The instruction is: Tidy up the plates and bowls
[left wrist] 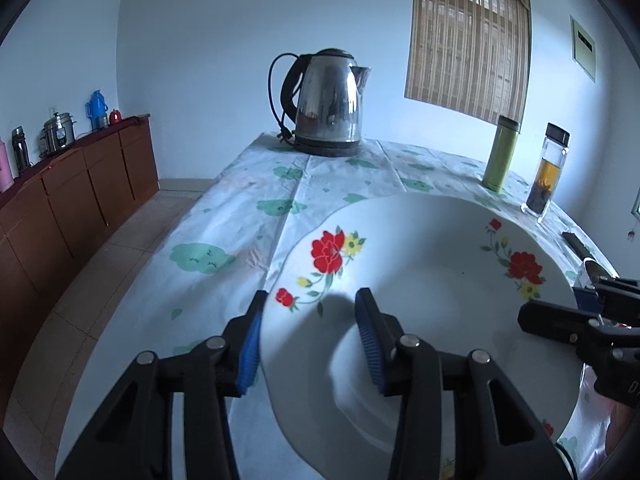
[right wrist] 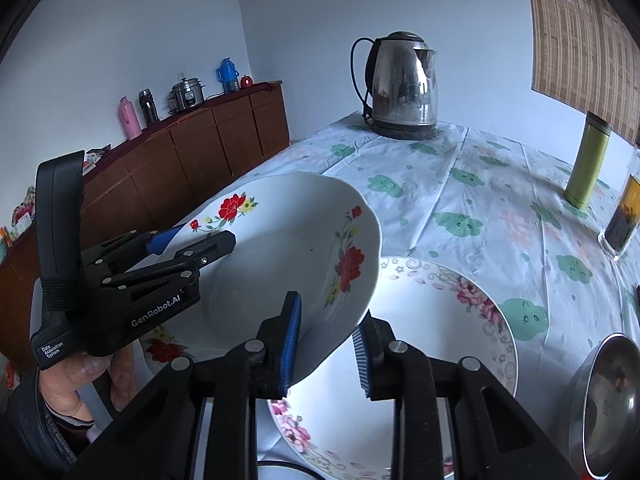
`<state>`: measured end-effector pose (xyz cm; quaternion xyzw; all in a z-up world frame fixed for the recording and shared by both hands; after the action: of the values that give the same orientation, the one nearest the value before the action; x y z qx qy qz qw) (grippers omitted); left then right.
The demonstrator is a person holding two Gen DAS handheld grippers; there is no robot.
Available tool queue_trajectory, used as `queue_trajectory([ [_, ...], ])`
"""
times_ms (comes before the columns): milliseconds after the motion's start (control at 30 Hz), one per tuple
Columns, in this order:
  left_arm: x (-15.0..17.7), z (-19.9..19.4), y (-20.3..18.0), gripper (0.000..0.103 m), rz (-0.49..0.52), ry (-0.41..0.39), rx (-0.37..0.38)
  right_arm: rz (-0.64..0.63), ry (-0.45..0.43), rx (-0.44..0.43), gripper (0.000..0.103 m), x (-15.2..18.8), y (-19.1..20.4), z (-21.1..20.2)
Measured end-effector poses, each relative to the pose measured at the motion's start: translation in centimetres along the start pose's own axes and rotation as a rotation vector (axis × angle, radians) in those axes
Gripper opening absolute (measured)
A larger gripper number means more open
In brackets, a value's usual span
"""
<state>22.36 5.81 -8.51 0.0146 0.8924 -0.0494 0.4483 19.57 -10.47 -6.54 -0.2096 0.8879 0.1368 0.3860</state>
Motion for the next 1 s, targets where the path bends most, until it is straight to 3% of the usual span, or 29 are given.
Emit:
queue_trajectory([
  [1000,-0.9,-0.9,-6.0,0.041,0.035,0.01,0.02,0.075,-0.031,0.069,0.027,0.9,-5.7,-2.0],
])
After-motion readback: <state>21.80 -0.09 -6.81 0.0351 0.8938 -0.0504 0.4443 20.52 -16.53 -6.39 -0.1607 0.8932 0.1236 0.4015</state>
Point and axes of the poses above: each gripper's, at about its wrist camera, not at the fingertips, and z roughly the way its jaws point, y to its left, x to its underside, the point moved 8 cm from there along z, roughly the way its jaws point
